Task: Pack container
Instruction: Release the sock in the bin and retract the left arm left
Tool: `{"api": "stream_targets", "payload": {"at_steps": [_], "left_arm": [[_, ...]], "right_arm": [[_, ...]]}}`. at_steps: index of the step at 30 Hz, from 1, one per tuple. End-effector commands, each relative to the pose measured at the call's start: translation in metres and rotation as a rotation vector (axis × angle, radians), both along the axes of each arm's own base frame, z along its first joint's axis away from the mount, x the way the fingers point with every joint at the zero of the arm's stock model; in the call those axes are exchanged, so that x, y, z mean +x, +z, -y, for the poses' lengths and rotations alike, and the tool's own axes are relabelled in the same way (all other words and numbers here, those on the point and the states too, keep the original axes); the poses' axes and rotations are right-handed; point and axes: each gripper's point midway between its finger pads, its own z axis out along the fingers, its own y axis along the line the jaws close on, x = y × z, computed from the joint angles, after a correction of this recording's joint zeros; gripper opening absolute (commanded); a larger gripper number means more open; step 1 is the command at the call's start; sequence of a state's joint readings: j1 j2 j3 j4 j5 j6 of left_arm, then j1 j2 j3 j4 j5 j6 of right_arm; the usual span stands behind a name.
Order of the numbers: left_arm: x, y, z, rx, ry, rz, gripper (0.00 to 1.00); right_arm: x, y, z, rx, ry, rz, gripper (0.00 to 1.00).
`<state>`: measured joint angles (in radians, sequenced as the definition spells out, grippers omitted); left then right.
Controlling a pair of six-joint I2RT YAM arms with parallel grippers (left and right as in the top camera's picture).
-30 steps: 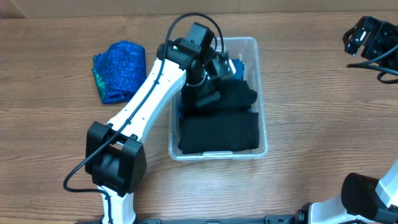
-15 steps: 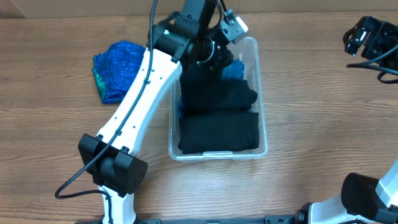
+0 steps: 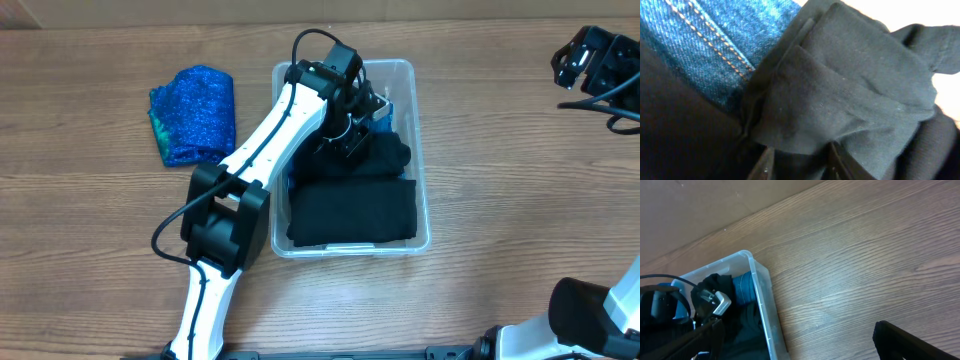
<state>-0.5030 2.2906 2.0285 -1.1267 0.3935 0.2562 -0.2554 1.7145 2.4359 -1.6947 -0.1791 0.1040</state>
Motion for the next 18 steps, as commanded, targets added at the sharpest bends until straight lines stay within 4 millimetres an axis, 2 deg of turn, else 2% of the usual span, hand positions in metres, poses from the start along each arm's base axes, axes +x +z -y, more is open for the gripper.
{"api": "stream_targets", "payload": {"at_steps": [1,3,4,5,6,8,10,13,15,18], "left_arm": [[0.011,0.022,-0.009,-0.010,0.051,0.032,0.47],[0.018,0.054,-0.009,-0.039,0.058,0.093,0.53],[0.023,0.079,-0.012,-0.053,0.067,0.148,0.57],[0.026,0.096,-0.015,-0.057,0.075,0.189,0.63],[0.031,0.124,-0.023,-0.054,0.093,0.262,0.70],[0.035,0.162,-0.039,-0.040,0.131,0.362,1.00],[0.035,0.204,-0.063,-0.029,0.183,0.465,1.00],[0.034,0.244,-0.098,-0.048,0.259,0.542,1.00],[0.036,0.259,-0.129,-0.070,0.344,0.547,1.00],[0.044,0.265,-0.183,-0.112,0.481,0.503,1.00]], "right_arm": [[0.000,0.000,0.001,-0.001,-0.004,0.001,1.00],[0.000,0.000,0.001,-0.002,-0.004,0.001,1.00],[0.000,0.000,0.001,-0.001,-0.004,0.001,1.00],[0.000,0.000,0.001,-0.002,-0.004,0.001,1.00],[0.000,0.000,0.001,-0.002,-0.004,0.001,1.00],[0.000,0.000,0.001,-0.002,-0.004,0.001,1.00],[0.000,0.000,0.001,-0.002,-0.004,0.001,1.00],[0.000,0.000,0.001,-0.002,-0.004,0.001,1.00],[0.000,0.000,0.001,-0.002,-0.004,0.001,1.00],[0.000,0.000,0.001,-0.002,-0.004,0.001,1.00]]}}
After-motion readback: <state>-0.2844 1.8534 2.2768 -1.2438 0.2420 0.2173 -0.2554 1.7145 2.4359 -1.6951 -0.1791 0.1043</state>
